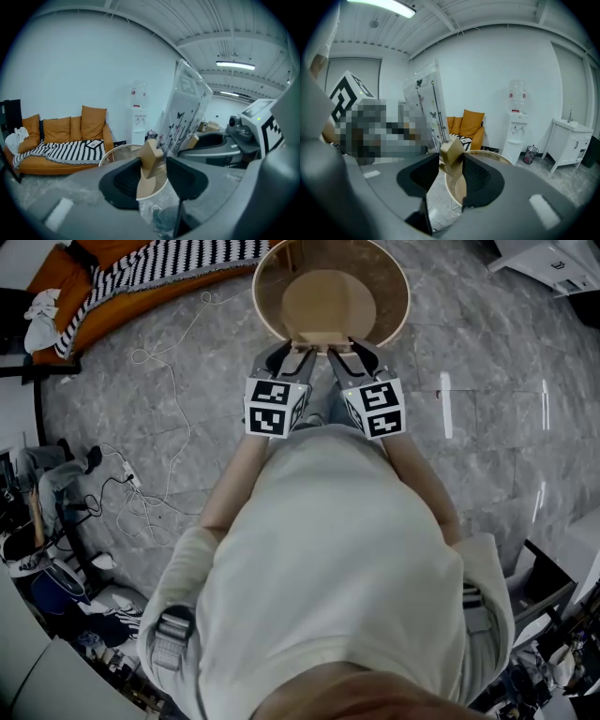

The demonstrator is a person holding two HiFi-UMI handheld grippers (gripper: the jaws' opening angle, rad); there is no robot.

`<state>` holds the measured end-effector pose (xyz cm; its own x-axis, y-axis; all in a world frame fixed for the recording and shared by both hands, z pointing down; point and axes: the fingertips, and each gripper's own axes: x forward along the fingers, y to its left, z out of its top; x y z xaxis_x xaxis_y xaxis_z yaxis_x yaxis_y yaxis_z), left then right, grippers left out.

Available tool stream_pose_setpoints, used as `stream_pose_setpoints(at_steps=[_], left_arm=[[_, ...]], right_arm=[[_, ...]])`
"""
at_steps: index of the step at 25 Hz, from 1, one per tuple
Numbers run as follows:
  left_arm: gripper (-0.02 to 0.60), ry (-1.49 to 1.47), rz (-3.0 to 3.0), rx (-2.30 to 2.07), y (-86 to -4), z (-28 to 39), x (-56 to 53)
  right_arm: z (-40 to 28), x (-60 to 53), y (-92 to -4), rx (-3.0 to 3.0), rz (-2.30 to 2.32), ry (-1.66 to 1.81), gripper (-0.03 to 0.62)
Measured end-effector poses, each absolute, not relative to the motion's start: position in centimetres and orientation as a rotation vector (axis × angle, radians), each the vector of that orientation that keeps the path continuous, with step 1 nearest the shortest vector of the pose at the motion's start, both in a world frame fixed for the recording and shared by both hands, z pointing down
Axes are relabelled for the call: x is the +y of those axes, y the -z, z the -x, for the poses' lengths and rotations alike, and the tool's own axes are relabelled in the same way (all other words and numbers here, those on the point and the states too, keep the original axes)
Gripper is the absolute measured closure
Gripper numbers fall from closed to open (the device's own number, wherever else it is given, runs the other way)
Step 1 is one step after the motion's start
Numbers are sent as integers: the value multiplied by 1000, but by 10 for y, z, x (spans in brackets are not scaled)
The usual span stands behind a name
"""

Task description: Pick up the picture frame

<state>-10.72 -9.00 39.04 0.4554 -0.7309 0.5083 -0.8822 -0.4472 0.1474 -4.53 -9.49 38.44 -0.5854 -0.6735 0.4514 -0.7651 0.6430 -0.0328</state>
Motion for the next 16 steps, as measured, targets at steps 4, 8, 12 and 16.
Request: stream_pose_setpoints(at_steps=[4,8,12,16], left_arm=[[408,-530,-2318,-1350,-392,107,-91],[408,-529,-2319,-1344,-392,106,-92],[408,-535,-2318,-1339,-394,105,-93],[407,-534,-2316,-1339,-397,107,-95]], right_arm=[[45,-96,-386,-2456,-1141,-316,437],[44,-96,-385,-2452,-1148,-317,439],[43,-97,-387,-2450,-1153,-319,439],[45,-99,-390,-2448,-1153,-317,439]])
